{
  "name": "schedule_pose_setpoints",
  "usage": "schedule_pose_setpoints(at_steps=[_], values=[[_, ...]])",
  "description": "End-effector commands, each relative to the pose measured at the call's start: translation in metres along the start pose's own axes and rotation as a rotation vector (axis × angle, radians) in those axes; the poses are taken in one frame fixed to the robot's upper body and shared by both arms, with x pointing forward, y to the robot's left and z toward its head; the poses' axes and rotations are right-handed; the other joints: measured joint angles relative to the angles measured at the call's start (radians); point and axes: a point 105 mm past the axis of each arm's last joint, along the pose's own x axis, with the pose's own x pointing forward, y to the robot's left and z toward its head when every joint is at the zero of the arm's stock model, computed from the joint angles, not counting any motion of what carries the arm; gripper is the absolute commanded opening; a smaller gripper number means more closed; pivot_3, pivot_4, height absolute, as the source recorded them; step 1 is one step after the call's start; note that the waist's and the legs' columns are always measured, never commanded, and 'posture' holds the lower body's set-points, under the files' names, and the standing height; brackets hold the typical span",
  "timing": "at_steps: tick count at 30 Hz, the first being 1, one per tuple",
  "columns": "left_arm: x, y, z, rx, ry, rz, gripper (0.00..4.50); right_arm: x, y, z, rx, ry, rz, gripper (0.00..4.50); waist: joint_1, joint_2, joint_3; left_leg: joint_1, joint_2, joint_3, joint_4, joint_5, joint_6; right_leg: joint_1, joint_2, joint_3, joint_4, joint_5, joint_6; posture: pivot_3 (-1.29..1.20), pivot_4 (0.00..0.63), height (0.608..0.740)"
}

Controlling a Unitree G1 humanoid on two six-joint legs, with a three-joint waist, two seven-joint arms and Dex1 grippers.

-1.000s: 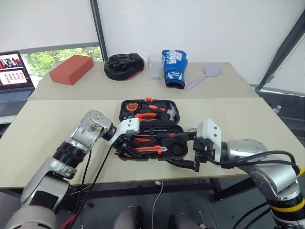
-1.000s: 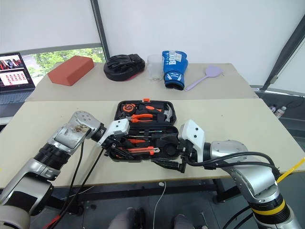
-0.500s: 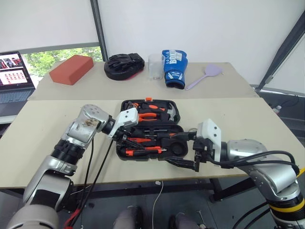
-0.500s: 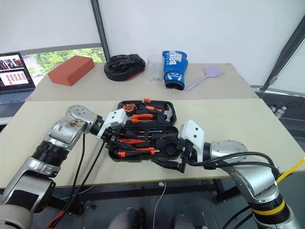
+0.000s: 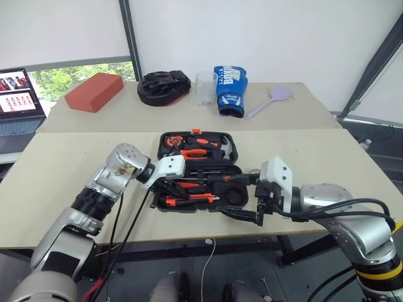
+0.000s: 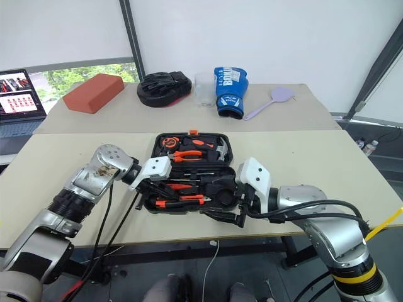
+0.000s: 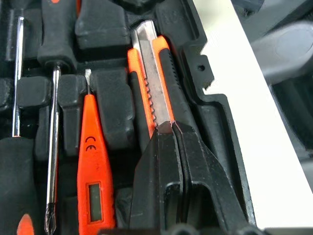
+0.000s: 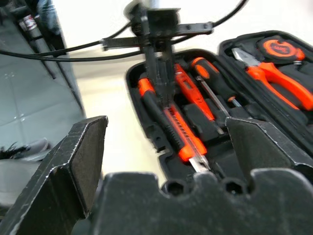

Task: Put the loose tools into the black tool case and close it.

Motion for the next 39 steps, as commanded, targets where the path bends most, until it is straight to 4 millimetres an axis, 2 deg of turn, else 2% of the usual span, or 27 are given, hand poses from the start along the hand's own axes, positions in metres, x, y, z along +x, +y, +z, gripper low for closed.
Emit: schedule_pose_setpoints(at_steps=[1, 4, 6, 7, 10, 13, 16, 19, 23, 27, 30, 33, 37, 39], values=[[0.017, -0.01, -0.032, 0.046, 0.164, -0.033, 0.08, -0.005, -0.012, 0.013, -0.037, -0.037, -0.069, 4.5, 0.0, 0.001, -0.001, 0.001, 0.0, 0.0, 0.0, 0.0, 0.0, 0.0, 0.0, 0.0, 0.0, 0.0, -0.001, 0.0, 0.15, 0.718], [0.018, -0.008, -0.033, 0.042, 0.153, -0.017, 0.08, -0.006, -0.015, 0.012, -0.034, -0.035, -0.084, 4.5, 0.003, 0.004, -0.002, 0.002, 0.0, 0.0, 0.0, 0.0, 0.0, 0.002, -0.001, 0.0, 0.0, -0.003, -0.005, 0.0, 0.15, 0.718], [0.015, -0.002, -0.026, 0.03, 0.113, 0.015, 0.08, -0.006, -0.016, 0.011, -0.032, -0.031, -0.089, 4.5, 0.003, 0.004, -0.002, 0.003, 0.0, 0.0, 0.0, 0.0, 0.0, 0.003, -0.001, 0.001, 0.0, -0.003, -0.004, 0.0, 0.15, 0.718], [0.011, 0.001, -0.019, 0.021, 0.07, 0.03, 0.08, -0.007, -0.016, 0.009, -0.032, -0.025, -0.092, 4.5, 0.004, 0.004, -0.002, 0.004, 0.0, 0.0, 0.0, 0.0, 0.0, 0.003, -0.001, 0.001, 0.0, -0.005, 0.001, 0.0, 0.15, 0.718], [-0.007, 0.01, 0.01, -0.037, -0.133, 0.087, 0.08, -0.015, -0.02, 0.002, -0.031, 0.016, -0.115, 4.5, 0.005, 0.004, -0.002, 0.004, 0.0, 0.0, 0.0, 0.0, 0.0, 0.003, -0.001, 0.001, 0.0, -0.005, 0.003, 0.0, 0.15, 0.718], [-0.038, 0.016, 0.037, -0.092, -0.365, 0.162, 0.77, -0.03, -0.035, -0.013, -0.011, 0.101, -0.167, 4.5, 0.005, 0.004, -0.001, 0.001, 0.0, 0.0, 0.0, 0.0, 0.0, 0.001, -0.002, 0.001, -0.001, -0.005, 0.004, 0.0, 0.15, 0.718], [-0.061, 0.018, 0.049, -0.119, -0.485, 0.233, 1.88, -0.041, -0.055, -0.031, -0.024, 0.202, -0.216, 4.5, 0.001, 0.004, 0.0, -0.001, 0.0, 0.0, 0.002, -0.001, 0.001, 0.0, -0.002, 0.001, -0.002, -0.002, -0.001, 0.0, 0.15, 0.718], [-0.073, 0.003, 0.057, -0.158, -0.557, 0.161, 2.9, -0.047, -0.073, -0.044, -0.051, 0.271, -0.232, 4.5, -0.003, 0.004, 0.0, -0.001, -0.001, 0.001, 0.003, -0.001, 0.002, 0.001, -0.001, 0.001, -0.002, 0.001, 0.006, 0.0, 0.15, 0.718], [-0.073, -0.007, 0.058, -0.148, -0.538, 0.173, 4.32, -0.04, -0.1, -0.066, -0.129, 0.373, -0.208, 4.5, -0.015, 0.007, 0.002, 0.0, -0.001, 0.002, 0.003, -0.001, 0.002, 0.002, 0.003, 0.001, -0.001, 0.001, 0.006, 0.0, 0.15, 0.718], [-0.07, -0.006, 0.056, -0.148, -0.513, 0.223, 4.42, -0.033, -0.104, -0.084, -0.166, 0.454, -0.123, 4.5, -0.012, 0.009, 0.004, 0.0, -0.001, 0.002, 0.004, -0.001, 0.002, 0.001, 0.002, 0.0, 0.0, 0.001, 0.007, 0.0, 0.15, 0.718], [-0.067, -0.01, 0.056, -0.142, -0.494, 0.227, 4.42, -0.023, -0.109, -0.089, -0.195, 0.458, -0.103, 4.5, -0.013, 0.009, 0.004, 0.0, -0.002, 0.002, 0.004, 0.003, -0.003, 0.001, 0.002, 0.0, 0.0, 0.002, 0.007, 0.0, 0.15, 0.718], [-0.063, -0.014, 0.053, -0.137, -0.474, 0.233, 4.5, -0.019, -0.11, -0.092, -0.202, 0.467, -0.086, 3.78, -0.019, 0.01, 0.005, 0.0, -0.002, 0.002, 0.004, 0.003, -0.004, 0.001, 0.002, 0.001, 0.0, 0.002, 0.008, 0.0, 0.15, 0.718], [-0.059, -0.02, 0.048, -0.131, -0.448, 0.227, 4.5, -0.017, -0.115, -0.095, -0.208, 0.468, -0.108, 2.26, -0.021, 0.01, 0.005, 0.0, -0.002, 0.002, 0.004, 0.003, -0.005, 0.001, 0.002, 0.001, 0.0, 0.002, 0.008, 0.0, 0.15, 0.718], [-0.059, -0.022, 0.047, -0.13, -0.441, 0.219, 4.5, -0.018, -0.118, -0.093, -0.203, 0.458, -0.129, 1.71, -0.021, 0.01, 0.005, 0.0, -0.002, 0.002, 0.004, 0.003, -0.005, 0.001, 0.001, 0.001, 0.0, 0.002, 0.008, 0.0, 0.15, 0.718]])
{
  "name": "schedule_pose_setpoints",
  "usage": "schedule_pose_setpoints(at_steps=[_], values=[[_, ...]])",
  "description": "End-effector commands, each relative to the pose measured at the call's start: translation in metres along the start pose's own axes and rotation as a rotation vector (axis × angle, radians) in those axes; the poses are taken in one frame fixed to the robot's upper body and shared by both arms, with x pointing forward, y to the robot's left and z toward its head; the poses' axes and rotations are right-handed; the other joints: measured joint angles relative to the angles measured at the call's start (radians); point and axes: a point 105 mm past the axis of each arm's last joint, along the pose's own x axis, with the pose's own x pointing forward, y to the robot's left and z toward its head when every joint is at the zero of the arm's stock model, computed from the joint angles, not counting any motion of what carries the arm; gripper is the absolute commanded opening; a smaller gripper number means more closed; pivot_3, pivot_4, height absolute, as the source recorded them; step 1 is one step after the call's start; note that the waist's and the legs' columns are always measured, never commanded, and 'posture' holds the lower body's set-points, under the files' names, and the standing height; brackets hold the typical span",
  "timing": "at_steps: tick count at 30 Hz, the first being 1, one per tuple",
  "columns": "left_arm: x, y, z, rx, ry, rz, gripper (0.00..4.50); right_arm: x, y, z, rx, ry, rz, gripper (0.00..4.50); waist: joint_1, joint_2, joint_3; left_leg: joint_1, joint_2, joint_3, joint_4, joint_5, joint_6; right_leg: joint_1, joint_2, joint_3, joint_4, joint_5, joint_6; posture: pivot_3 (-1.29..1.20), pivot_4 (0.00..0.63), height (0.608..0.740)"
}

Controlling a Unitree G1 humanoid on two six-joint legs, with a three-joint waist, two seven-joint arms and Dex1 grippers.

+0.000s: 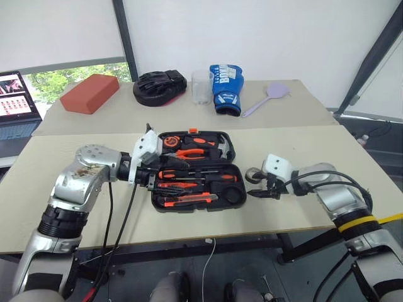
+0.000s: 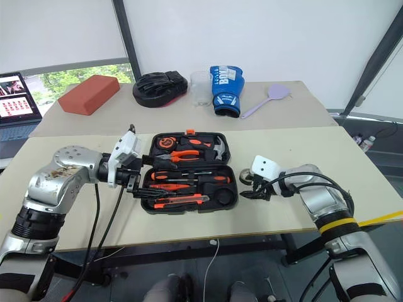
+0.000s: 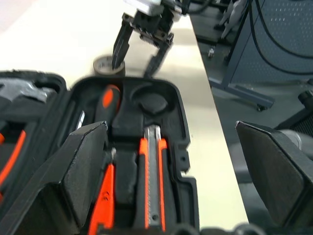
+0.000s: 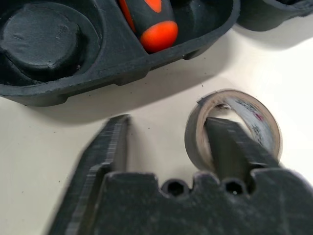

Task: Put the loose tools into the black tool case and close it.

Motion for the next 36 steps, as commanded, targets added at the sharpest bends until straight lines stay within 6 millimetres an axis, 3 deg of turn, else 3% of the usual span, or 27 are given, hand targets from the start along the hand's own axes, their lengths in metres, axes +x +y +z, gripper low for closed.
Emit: schedule_pose_setpoints(at_steps=[1, 5, 7, 9, 13, 15, 17, 21, 28, 31, 36], values=[[-0.002, -0.004, 0.007, 0.061, 0.014, -0.005, 4.5, -0.006, -0.012, -0.002, 0.008, 0.007, -0.062, 1.33, 0.001, 0.0, 0.0, 0.0, 0.0, 0.0, 0.0, 0.0, 0.0, 0.0, 0.0, 0.0, 0.0, 0.0, 0.0, 0.0, 0.15, 0.718], [-0.002, -0.006, 0.006, 0.067, 0.024, -0.016, 4.5, -0.015, -0.016, 0.008, 0.045, -0.049, -0.066, 0.02, 0.005, 0.001, 0.0, 0.0, 0.0, 0.0, 0.0, 0.0, 0.0, -0.001, -0.002, 0.001, 0.0, 0.0, -0.001, 0.0, 0.15, 0.718], [-0.003, -0.006, 0.004, 0.073, 0.042, -0.024, 4.5, -0.027, -0.021, 0.028, 0.101, -0.144, -0.059, 0.02, 0.006, 0.001, 0.001, 0.0, 0.0, 0.0, 0.0, 0.0, 0.0, -0.001, -0.002, 0.001, 0.0, 0.0, -0.001, 0.0, 0.15, 0.718], [-0.005, -0.006, 0.001, 0.079, 0.056, -0.027, 4.5, -0.038, -0.014, 0.057, 0.144, -0.27, 0.024, 0.02, 0.006, 0.003, 0.002, -0.001, 0.0, 0.0, -0.001, 0.0, 0.0, -0.002, -0.002, 0.001, 0.0, 0.001, 0.0, 0.0, 0.15, 0.718], [-0.007, -0.007, -0.003, 0.081, 0.076, -0.032, 4.5, -0.045, 0.034, 0.093, 0.142, -0.353, 0.288, 0.02, 0.005, 0.003, 0.002, -0.001, 0.001, 0.0, -0.002, 0.0, 0.0, -0.002, -0.003, 0.002, 0.0, 0.0, -0.003, 0.0, 0.15, 0.718], [-0.007, -0.007, -0.004, 0.084, 0.078, -0.03, 4.5, -0.035, 0.052, 0.091, 0.076, -0.298, 0.323, 0.02, 0.006, 0.004, 0.002, 0.0, 0.001, -0.001, -0.003, -0.001, 0.001, -0.002, -0.002, 0.001, 0.0, -0.001, -0.004, 0.0, 0.15, 0.718], [-0.006, -0.008, -0.004, 0.083, 0.075, -0.029, 4.5, -0.028, 0.058, 0.085, 0.059, -0.247, 0.32, 0.02, 0.01, 0.003, 0.002, 0.0, 0.001, -0.001, -0.003, -0.002, 0.003, -0.002, -0.002, 0.0, 0.0, -0.001, -0.004, 0.0, 0.15, 0.718], [-0.011, -0.004, -0.002, 0.048, 0.049, 0.007, 4.5, -0.004, 0.058, 0.051, 0.03, -0.08, 0.248, 0.02, 0.018, 0.004, 0.002, -0.001, 0.0, 0.0, -0.002, -0.004, 0.007, -0.002, -0.004, 0.0, -0.001, -0.001, -0.004, 0.0, 0.15, 0.718], [-0.016, 0.0, -0.003, 0.051, 0.057, 0.032, 4.5, -0.013, 0.067, 0.061, 0.025, -0.119, 0.313, 2.3, 0.022, 0.004, 0.002, -0.001, -0.001, 0.0, -0.003, -0.004, 0.005, -0.002, -0.005, 0.001, -0.003, -0.002, -0.005, 0.0, 0.15, 0.718], [-0.015, 0.0, -0.006, 0.045, 0.066, 0.035, 4.5, -0.016, 0.062, 0.071, 0.047, -0.164, 0.294, 2.3, 0.02, 0.004, 0.002, -0.001, 0.0, 0.0, -0.003, -0.001, 0.001, -0.003, -0.005, 0.001, -0.003, 0.0, -0.002, 0.0, 0.15, 0.718], [-0.028, 0.016, -0.022, 0.0, 0.09, 0.15, 4.5, -0.025, 0.017, 0.08, 0.156, -0.257, 0.088, 2.3, 0.019, 0.004, 0.003, -0.001, 0.0, 0.0, -0.003, -0.001, 0.001, -0.003, -0.003, 0.001, -0.003, 0.001, -0.001, 0.0, 0.15, 0.718]])
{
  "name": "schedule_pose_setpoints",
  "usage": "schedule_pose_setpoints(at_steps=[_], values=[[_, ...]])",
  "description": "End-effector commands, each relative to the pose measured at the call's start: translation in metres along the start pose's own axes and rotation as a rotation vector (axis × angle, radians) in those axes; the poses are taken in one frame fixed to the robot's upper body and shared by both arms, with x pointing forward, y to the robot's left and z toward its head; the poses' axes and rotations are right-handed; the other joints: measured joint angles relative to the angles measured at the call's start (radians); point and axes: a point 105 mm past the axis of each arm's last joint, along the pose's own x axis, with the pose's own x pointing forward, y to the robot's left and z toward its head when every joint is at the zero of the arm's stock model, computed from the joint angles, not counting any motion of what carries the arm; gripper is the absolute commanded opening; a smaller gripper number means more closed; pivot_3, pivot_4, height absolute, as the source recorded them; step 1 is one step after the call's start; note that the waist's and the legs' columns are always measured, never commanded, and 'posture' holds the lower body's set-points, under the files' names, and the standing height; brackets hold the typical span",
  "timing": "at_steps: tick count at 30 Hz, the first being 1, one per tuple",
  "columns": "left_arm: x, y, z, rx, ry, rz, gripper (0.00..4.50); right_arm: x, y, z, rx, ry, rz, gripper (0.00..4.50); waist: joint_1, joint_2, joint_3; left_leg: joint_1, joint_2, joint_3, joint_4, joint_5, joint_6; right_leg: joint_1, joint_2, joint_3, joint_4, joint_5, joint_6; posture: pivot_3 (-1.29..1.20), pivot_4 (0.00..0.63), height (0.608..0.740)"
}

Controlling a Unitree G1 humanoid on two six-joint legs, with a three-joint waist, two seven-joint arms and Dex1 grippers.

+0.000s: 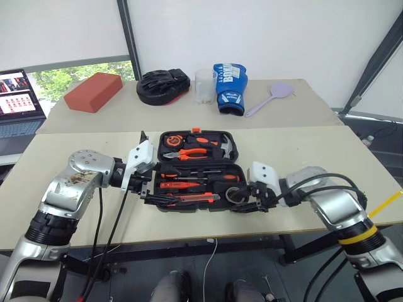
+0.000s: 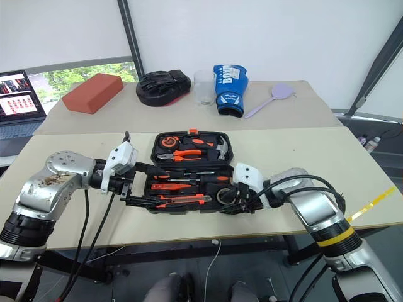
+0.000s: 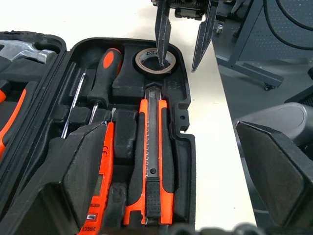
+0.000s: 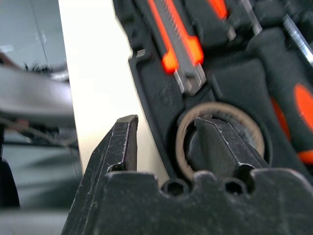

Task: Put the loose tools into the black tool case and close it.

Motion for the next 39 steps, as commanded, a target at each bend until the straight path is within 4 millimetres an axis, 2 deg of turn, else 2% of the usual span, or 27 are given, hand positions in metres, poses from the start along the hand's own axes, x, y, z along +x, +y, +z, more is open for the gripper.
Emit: schedule_pose_setpoints(at_steps=[1, 4, 6, 7, 10, 13, 18, 20, 23, 27, 33, 39], values=[[-0.022, 0.022, -0.016, -0.024, 0.023, 0.165, 4.25, -0.03, -0.042, 0.02, 0.045, -0.115, -0.221, 1.77, 0.0, 0.0, 0.0, 0.0, 0.0, 0.0, 0.0, 0.0, 0.001, 0.0, 0.0, 0.0, 0.0, 0.0, 0.0, 0.0, 0.15, 0.718], [-0.041, 0.038, -0.041, -0.079, 0.071, 0.281, 3.44, -0.041, -0.059, 0.008, 0.054, -0.084, -0.308, 0.92, 0.002, 0.0, 0.0, 0.0, 0.0, 0.0, 0.0, -0.001, 0.001, -0.001, 0.0, 0.0, 0.0, 0.0, 0.0, 0.0, 0.15, 0.718], [-0.051, 0.044, -0.059, -0.098, 0.117, 0.34, 2.65, -0.049, -0.073, -0.012, 0.03, -0.011, -0.384, 0.2, 0.002, 0.0, 0.0, 0.0, 0.0, 0.0, -0.001, -0.001, 0.001, -0.001, 0.0, 0.0, -0.001, 0.0, 0.0, 0.0, 0.15, 0.718], [-0.053, 0.046, -0.065, -0.094, 0.135, 0.354, 2.25, -0.052, -0.079, -0.02, 0.025, 0.016, -0.411, 0.0, 0.002, 0.0, 0.0, 0.0, -0.001, 0.0, -0.002, -0.001, 0.001, -0.001, 0.0, 0.0, -0.001, 0.0, 0.0, 0.0, 0.15, 0.718], [-0.051, 0.047, -0.074, -0.075, 0.16, 0.358, 1.14, -0.05, -0.085, -0.033, -0.01, 0.064, -0.425, 0.0, 0.002, 0.0, 0.0, -0.002, -0.002, 0.002, -0.004, 0.001, -0.002, -0.004, -0.003, 0.001, -0.001, 0.001, 0.0, 0.0, 0.15, 0.718], [-0.037, 0.048, -0.076, -0.036, 0.174, 0.33, 0.07, -0.033, -0.081, -0.032, -0.037, 0.052, -0.376, 0.0, -0.002, 0.0, 0.0, -0.002, -0.002, 0.005, -0.005, 0.002, -0.003, -0.005, -0.004, 0.001, -0.001, 0.001, 0.0, 0.0, 0.15, 0.718], [-0.018, 0.049, -0.071, -0.044, 0.151, 0.285, 0.07, -0.013, -0.081, -0.021, -0.08, 0.025, -0.334, 0.0, -0.007, 0.0, 0.0, -0.002, -0.001, 0.011, -0.005, 0.003, -0.003, -0.008, 0.0, 0.002, 0.004, 0.001, 0.0, 0.0, 0.15, 0.718], [-0.011, 0.04, -0.07, -0.052, 0.165, 0.214, 0.07, -0.002, -0.067, -0.015, -0.116, 0.012, -0.224, 0.0, -0.005, 0.0, 0.0, -0.002, -0.001, 0.012, -0.004, 0.003, -0.003, -0.008, 0.0, 0.002, 0.004, 0.001, 0.001, 0.0, 0.15, 0.718], [-0.008, 0.025, -0.076, -0.019, 0.212, 0.137, 0.07, 0.004, -0.046, -0.013, -0.144, 0.013, -0.097, 0.0, -0.01, 0.0, 0.0, -0.002, -0.001, 0.013, -0.004, 0.002, -0.003, -0.009, 0.0, 0.003, 0.004, 0.001, 0.001, 0.0, 0.15, 0.718], [-0.011, 0.013, -0.078, -0.007, 0.243, 0.091, 0.07, 0.003, -0.032, -0.014, -0.145, 0.012, -0.052, 0.0, -0.018, 0.0, 0.0, -0.002, 0.0, 0.013, -0.004, 0.001, -0.001, -0.01, 0.001, 0.005, 0.004, 0.001, 0.0, 0.0, 0.15, 0.718], [-0.019, 0.006, -0.086, -0.023, 0.27, 0.103, 0.07, -0.004, -0.026, -0.033, -0.112, 0.043, -0.091, 0.0, -0.02, 0.0, 0.0, -0.001, 0.0, 0.014, -0.005, 0.0, -0.001, -0.01, 0.0, 0.005, 0.004, 0.001, 0.0, 0.0, 0.15, 0.718], [-0.027, 0.0, -0.094, -0.062, 0.276, 0.131, 0.07, -0.012, -0.014, -0.041, -0.066, 0.036, -0.112, 0.0, -0.019, 0.0, 0.0, -0.001, 0.0, 0.014, -0.005, 0.0, 0.0, -0.01, -0.005, 0.006, 0.004, 0.001, 0.0, 0.0, 0.15, 0.718]])
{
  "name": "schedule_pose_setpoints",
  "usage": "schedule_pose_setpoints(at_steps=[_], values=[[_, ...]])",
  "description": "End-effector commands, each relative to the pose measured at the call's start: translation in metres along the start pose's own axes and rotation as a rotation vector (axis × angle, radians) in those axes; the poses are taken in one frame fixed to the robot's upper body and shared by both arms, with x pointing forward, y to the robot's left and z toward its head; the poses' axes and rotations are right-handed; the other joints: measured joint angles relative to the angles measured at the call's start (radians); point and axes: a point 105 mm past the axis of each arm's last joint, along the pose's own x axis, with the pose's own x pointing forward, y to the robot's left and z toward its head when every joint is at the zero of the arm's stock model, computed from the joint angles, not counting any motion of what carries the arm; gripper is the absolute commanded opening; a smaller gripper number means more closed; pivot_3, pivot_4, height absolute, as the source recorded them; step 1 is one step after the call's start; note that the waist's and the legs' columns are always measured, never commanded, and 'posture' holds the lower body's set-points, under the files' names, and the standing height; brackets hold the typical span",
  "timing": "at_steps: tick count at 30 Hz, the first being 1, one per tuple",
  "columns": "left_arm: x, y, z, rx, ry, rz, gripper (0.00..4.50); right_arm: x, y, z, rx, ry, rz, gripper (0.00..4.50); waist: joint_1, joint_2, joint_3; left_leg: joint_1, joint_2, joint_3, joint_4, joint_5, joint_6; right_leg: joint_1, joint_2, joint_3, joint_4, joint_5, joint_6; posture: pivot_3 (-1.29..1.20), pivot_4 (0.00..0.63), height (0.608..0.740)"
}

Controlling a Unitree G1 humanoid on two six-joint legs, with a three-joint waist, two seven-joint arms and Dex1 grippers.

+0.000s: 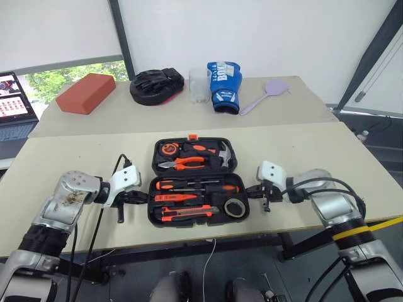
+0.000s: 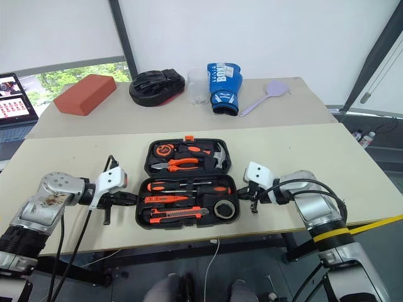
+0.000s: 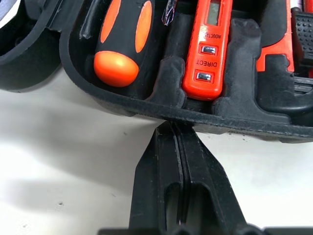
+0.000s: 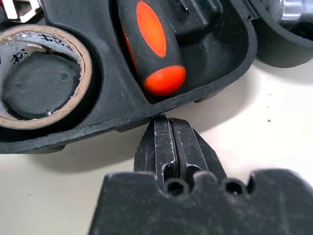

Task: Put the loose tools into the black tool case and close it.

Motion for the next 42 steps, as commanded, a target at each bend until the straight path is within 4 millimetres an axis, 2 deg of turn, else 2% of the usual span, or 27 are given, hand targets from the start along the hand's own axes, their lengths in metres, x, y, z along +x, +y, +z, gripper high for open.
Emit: schedule_pose_setpoints(at_steps=[1, 3, 6, 9, 11, 13, 14, 16, 17, 20, 23, 28, 29, 30, 34, 39, 41, 42], values=[[-0.004, -0.007, -0.003, -0.019, 0.0, -0.014, 0.07, -0.009, 0.008, 0.007, -0.009, -0.025, -0.003, 0.0, 0.001, 0.0, 0.0, 0.0, 0.0, 0.0, 0.0, 0.0, 0.0, 0.0, 0.0, 0.0, 0.0, 0.0, 0.0, 0.0, 0.15, 0.718], [-0.013, -0.003, -0.011, -0.09, 0.005, 0.011, 0.07, -0.018, 0.004, -0.001, 0.02, 0.004, -0.041, 0.0, 0.001, 0.0, 0.0, 0.0, 0.0, 0.0, 0.0, 0.0, 0.0, 0.0, -0.001, 0.0, 0.0, 0.0, 0.0, 0.0, 0.15, 0.718], [-0.032, 0.012, -0.022, -0.302, -0.024, 0.081, 0.69, -0.039, -0.022, -0.002, 0.138, -0.006, -0.181, 0.74, -0.001, 0.0, 0.0, 0.0, 0.0, 0.0, 0.0, 0.0, 0.0, 0.0, -0.001, -0.001, 0.0, 0.0, 0.0, 0.0, 0.15, 0.718], [-0.041, 0.034, -0.016, -0.471, -0.101, 0.161, 1.9, -0.048, -0.044, 0.007, 0.255, -0.063, -0.28, 1.84, -0.001, -0.001, 0.001, 0.0, 0.001, 0.0, 0.0, -0.002, 0.004, -0.001, -0.002, -0.003, 0.0, 0.001, -0.001, 0.0, 0.15, 0.718], [-0.043, 0.057, 0.0, -0.577, -0.194, 0.238, 2.6, -0.044, -0.062, 0.024, 0.418, -0.165, -0.327, 2.46, -0.001, -0.001, 0.001, 0.0, 0.001, -0.001, 0.0, -0.002, 0.003, -0.002, -0.004, -0.007, 0.0, 0.001, 0.0, 0.0, 0.15, 0.718], [-0.041, 0.069, 0.008, -0.667, -0.232, 0.272, 3.39, -0.038, -0.07, 0.034, 0.51, -0.212, -0.335, 3.2, 0.0, -0.002, 0.001, 0.001, 0.001, -0.001, 0.001, -0.002, 0.003, -0.001, -0.006, -0.011, 0.0, 0.005, 0.004, 0.0, 0.15, 0.718], [-0.038, 0.073, 0.01, -0.704, -0.241, 0.273, 3.64, -0.035, -0.075, 0.037, 0.533, -0.223, -0.348, 3.48, 0.002, -0.002, 0.001, 0.001, 0.001, -0.001, 0.001, -0.001, 0.003, -0.001, -0.006, -0.011, 0.0, 0.007, 0.006, 0.0, 0.15, 0.718], [-0.028, 0.084, 0.02, -0.764, -0.284, 0.285, 4.43, -0.025, -0.088, 0.043, 0.594, -0.24, -0.397, 4.22, 0.003, -0.002, 0.001, 0.001, 0.001, -0.001, 0.002, 0.001, 0.003, 0.0, -0.006, -0.011, 0.0, 0.012, 0.0, 0.0, 0.15, 0.718], [-0.021, 0.091, 0.028, -0.789, -0.308, 0.291, 4.5, -0.02, -0.095, 0.046, 0.627, -0.243, -0.422, 4.46, 0.005, -0.002, 0.001, 0.0, -0.001, 0.0, 0.002, 0.002, 0.001, -0.001, -0.005, -0.011, 0.0, 0.011, 0.001, 0.0, 0.15, 0.718], [-0.002, 0.112, 0.042, -0.911, -0.348, 0.36, 4.5, 0.0, -0.102, 0.05, 0.676, -0.22, -0.43, 4.46, 0.01, -0.003, 0.002, -0.004, -0.004, 0.002, 0.005, 0.004, 0.001, -0.002, -0.004, -0.011, 0.001, 0.012, 0.004, 0.0, 0.15, 0.718], [0.008, 0.112, 0.045, -0.929, -0.334, 0.331, 4.5, 0.012, -0.104, 0.05, 0.745, -0.209, -0.406, 4.46, 0.004, -0.004, 0.002, -0.007, -0.005, 0.005, 0.005, 0.004, 0.004, -0.001, -0.003, -0.01, 0.001, 0.013, 0.006, 0.0, 0.15, 0.718], [0.018, 0.11, 0.036, -0.906, -0.273, 0.34, 4.5, 0.019, -0.109, 0.05, 0.801, -0.212, -0.414, 4.46, -0.008, -0.004, 0.002, -0.009, -0.004, 0.007, 0.004, 0.005, 0.006, -0.002, 0.001, -0.01, 0.002, 0.012, 0.005, 0.0, 0.15, 0.718], [0.019, 0.11, 0.034, -0.898, -0.262, 0.338, 3.99, 0.02, -0.109, 0.05, 0.807, -0.212, -0.413, 3.96, -0.01, -0.004, 0.002, -0.008, -0.004, 0.007, 0.004, 0.005, 0.005, -0.001, 0.002, -0.009, 0.002, 0.012, 0.005, 0.0, 0.15, 0.718], [0.021, 0.108, 0.033, -0.887, -0.251, 0.33, 3.89, 0.022, -0.109, 0.05, 0.811, -0.212, -0.412, 3.81, -0.01, -0.004, 0.002, -0.007, -0.003, 0.007, 0.004, 0.005, 0.004, -0.001, 0.002, -0.009, 0.002, 0.013, 0.005, 0.0, 0.15, 0.718], [0.025, 0.105, 0.031, -0.87, -0.238, 0.309, 2.26, 0.025, -0.108, 0.051, 0.818, -0.217, -0.401, 2.37, -0.01, -0.004, 0.002, -0.007, -0.001, 0.007, 0.004, 0.006, 0.002, -0.003, 0.002, -0.009, 0.002, 0.014, 0.003, 0.0, 0.15, 0.718], [0.028, 0.101, 0.032, -0.826, -0.231, 0.286, 0.69, 0.029, -0.105, 0.052, 0.802, -0.217, -0.396, 0.77, -0.004, -0.004, 0.002, -0.002, -0.002, 0.007, 0.002, 0.006, 0.002, -0.004, -0.001, -0.009, 0.002, 0.014, 0.002, 0.0, 0.15, 0.718], [0.027, 0.102, 0.038, -0.764, -0.259, 0.285, 0.07, 0.03, -0.105, 0.054, 0.78, -0.219, -0.396, 0.07, -0.005, -0.004, 0.001, 0.0, -0.003, 0.007, 0.0, 0.006, 0.001, -0.003, -0.004, -0.009, 0.002, 0.015, 0.002, 0.0, 0.15, 0.718], [0.025, 0.103, 0.042, -0.727, -0.281, 0.283, 0.03, 0.029, -0.105, 0.057, 0.776, -0.235, -0.394, 0.03, -0.005, -0.004, 0.001, 0.001, -0.003, 0.007, 0.0, 0.006, 0.001, -0.003, -0.005, -0.009, 0.002, 0.015, 0.003, 0.0, 0.15, 0.718]])
